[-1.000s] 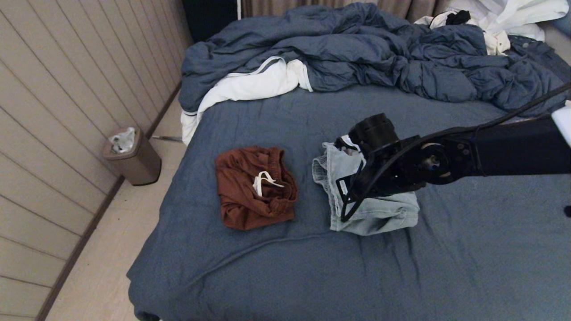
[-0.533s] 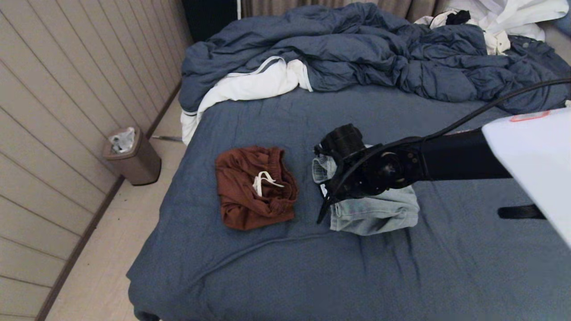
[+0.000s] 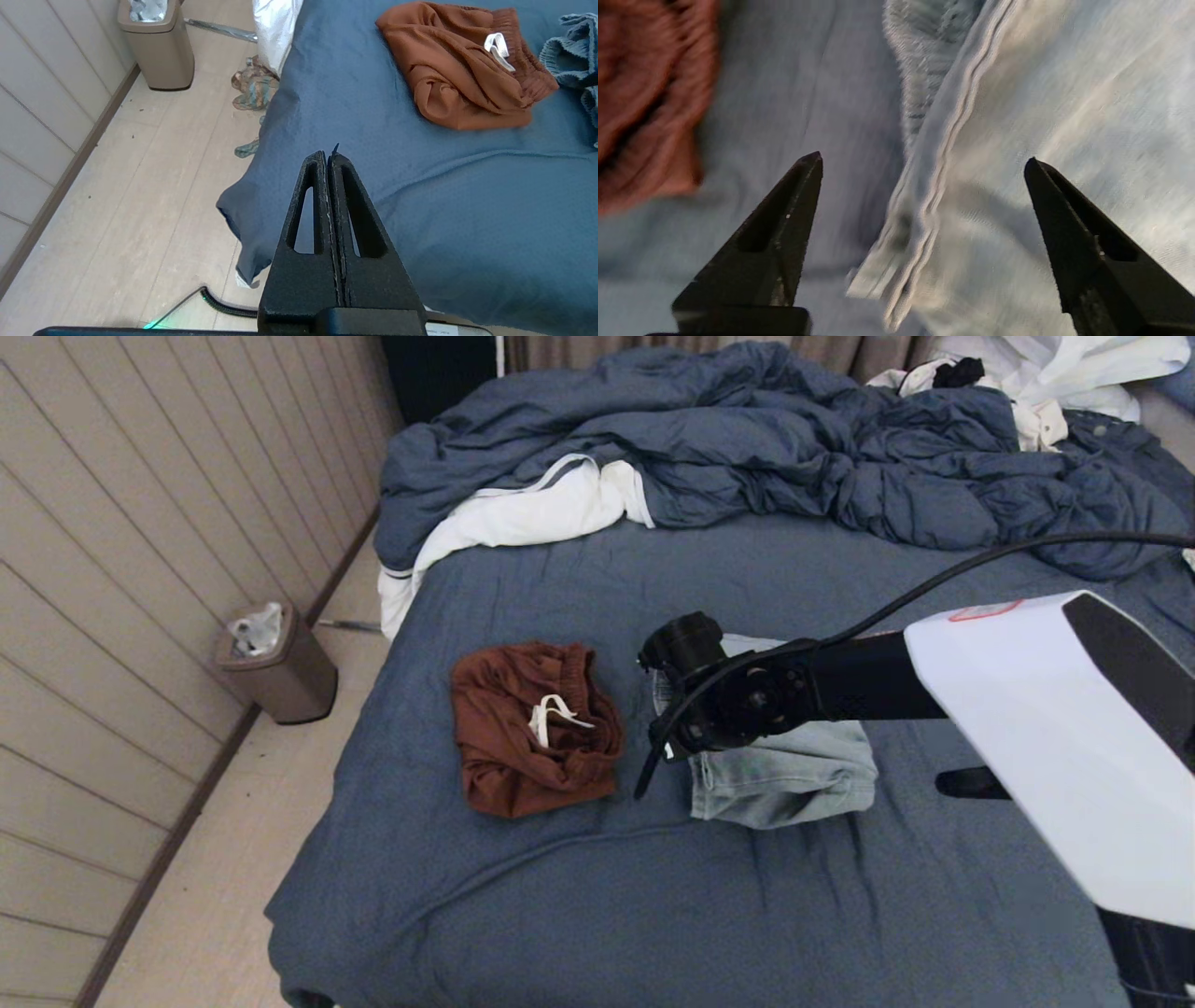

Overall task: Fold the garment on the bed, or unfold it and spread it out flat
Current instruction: Unford the blue shorts

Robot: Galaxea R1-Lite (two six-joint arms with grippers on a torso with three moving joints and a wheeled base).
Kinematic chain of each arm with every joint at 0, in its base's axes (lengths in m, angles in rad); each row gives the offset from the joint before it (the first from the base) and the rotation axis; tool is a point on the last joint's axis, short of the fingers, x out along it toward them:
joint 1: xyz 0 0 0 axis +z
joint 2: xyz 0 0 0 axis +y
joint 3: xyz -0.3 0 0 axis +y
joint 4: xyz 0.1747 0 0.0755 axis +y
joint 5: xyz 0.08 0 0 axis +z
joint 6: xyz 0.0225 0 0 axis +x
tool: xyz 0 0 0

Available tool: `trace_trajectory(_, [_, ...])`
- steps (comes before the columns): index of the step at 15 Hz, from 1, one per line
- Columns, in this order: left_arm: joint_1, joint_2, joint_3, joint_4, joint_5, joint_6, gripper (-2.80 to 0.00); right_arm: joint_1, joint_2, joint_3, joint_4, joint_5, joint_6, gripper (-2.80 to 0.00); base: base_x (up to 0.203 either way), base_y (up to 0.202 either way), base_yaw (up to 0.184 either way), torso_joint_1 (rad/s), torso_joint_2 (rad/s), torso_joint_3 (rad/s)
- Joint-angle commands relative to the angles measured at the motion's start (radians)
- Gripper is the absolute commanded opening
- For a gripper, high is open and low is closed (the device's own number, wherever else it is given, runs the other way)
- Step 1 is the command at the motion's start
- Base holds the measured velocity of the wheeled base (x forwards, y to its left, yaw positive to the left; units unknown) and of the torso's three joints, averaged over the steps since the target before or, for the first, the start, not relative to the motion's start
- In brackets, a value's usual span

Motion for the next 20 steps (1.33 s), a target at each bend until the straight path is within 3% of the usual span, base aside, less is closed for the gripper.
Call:
trace_trajectory(1, [0.001, 0.002, 0.0, -0.001, 0.0, -0.001, -2.8, -0.005, 0.044, -0.037, 0.003, -0.038, -0.024, -2.8, 0.0, 0.0, 0.0, 0.0, 0.0, 0.0])
trace_trajectory(14, [0.001, 0.002, 0.0, -0.001, -0.002, -0.001, -2.8, -0.052, 0.002, -0.047, 0.005, -0.045, -0.081, -2.8, 0.0, 0.0, 0.0, 0.0, 0.0, 0.0])
trace_trajectory(20, [0.001, 0.002, 0.0, -0.001, -0.002, -0.001, -2.8, -0.217, -0.205, -0.042, 0.008, -0.036, -0.146, -2.8, 0.0, 0.0, 0.0, 0.0, 0.0, 0.0])
